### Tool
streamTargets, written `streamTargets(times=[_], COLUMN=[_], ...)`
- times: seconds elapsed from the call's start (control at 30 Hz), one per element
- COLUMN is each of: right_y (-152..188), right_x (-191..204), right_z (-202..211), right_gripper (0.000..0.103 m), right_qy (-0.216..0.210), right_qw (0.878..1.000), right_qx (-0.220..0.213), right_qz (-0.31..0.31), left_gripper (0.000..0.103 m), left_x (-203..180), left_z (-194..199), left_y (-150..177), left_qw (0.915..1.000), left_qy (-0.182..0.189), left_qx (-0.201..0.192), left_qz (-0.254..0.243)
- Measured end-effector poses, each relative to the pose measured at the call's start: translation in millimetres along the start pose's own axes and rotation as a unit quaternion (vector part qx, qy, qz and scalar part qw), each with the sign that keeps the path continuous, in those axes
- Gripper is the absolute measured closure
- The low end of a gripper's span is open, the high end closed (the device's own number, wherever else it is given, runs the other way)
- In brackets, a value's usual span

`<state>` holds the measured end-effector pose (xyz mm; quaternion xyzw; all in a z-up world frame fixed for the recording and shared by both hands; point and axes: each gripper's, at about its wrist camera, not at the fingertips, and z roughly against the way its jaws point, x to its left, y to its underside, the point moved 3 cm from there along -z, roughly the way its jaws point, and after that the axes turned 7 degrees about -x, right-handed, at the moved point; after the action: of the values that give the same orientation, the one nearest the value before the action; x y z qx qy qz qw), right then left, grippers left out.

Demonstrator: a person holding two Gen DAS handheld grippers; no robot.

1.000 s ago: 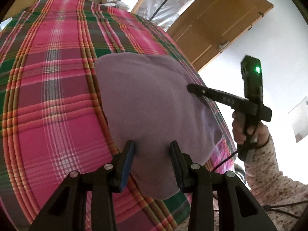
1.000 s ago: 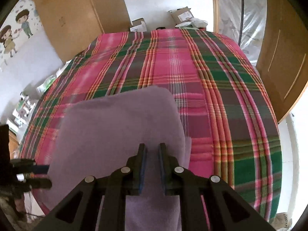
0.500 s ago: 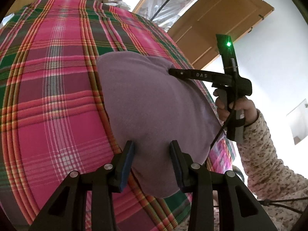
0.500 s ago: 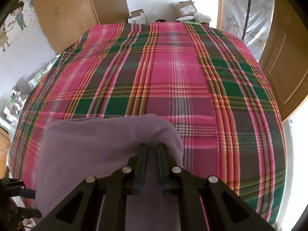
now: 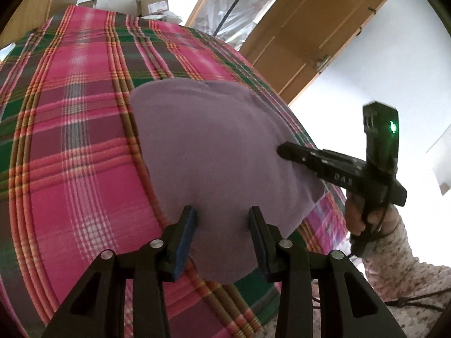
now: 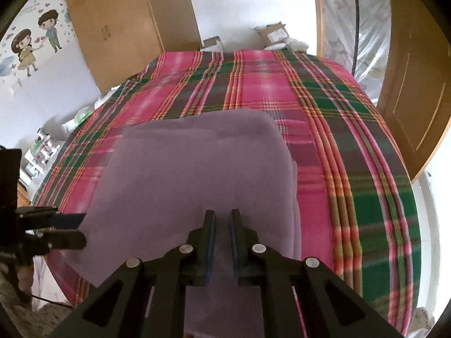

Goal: Fold clothes

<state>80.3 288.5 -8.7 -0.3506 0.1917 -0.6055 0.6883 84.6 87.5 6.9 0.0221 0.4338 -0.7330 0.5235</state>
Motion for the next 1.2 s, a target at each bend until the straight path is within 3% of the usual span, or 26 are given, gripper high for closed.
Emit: streamTargets(times=[0.4,0.73,0.87,0.97,1.2], right_y=[40,54,49,37,8], right_x=[-4,-11,-21,-34,-64], right_z=[38,56,66,73,54], right_gripper=[0.093,0.093,0.092,0.088,0.061], right_qy=[0.014,0.008,-0.008,-0.015,-0.072], right_qw=[0.999,0.998,0.997,0.995,0.988], right_qx=[-0.046,-0.04,-0.042,-0.047,-0.024], right_qz=[-0.023,-0.046,-0.068,-0.092,-0.134], left_gripper=[0.063,0.063,0.063,0.063,0.06], left_x=[2,0,7,14,21], left_z=[-3,4,11,14,0], left_y=[20,32,29,19,-4], left_qw=[0.9999,0.9997,0.9993,0.9989,0.9954], left_qy=[-0.006,-0.004,0.007,0.01,0.039], left_qx=[0.011,0.023,0.029,0.022,0.045], left_qz=[0.004,0.002,0.023,0.039,0.075])
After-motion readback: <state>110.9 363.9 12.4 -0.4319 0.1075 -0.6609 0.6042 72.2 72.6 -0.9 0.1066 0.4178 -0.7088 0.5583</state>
